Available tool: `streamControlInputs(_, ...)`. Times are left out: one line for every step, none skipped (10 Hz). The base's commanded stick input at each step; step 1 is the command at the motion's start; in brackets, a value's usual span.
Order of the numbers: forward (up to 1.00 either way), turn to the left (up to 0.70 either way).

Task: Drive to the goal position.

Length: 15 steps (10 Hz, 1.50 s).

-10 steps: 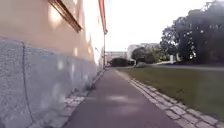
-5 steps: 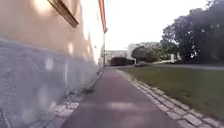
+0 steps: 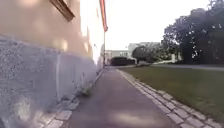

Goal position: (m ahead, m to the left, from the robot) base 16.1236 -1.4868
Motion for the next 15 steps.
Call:
streamControlInputs(0.70, 0.00)
streamControlInputs(0.70, 0.00)
streamControlInputs(0.70, 0.00)
streamControlInputs(0.70, 0.00)
streamControlInputs(0.70, 0.00)
streamControlInputs(0.70, 0.00)
streamControlInputs(0.70, 0.00)
streamControlInputs(0.70, 0.00)
streamControlInputs(0.70, -0.16)
streamControlInputs(0.70, -0.34)
streamControlInputs(0.70, -0.15)
streamControlInputs(0.70, -0.05)
streamControlInputs(0.70, 0.00)
streamControlInputs(0.70, 0.00)
streamControlInputs(0.70, 0.00)
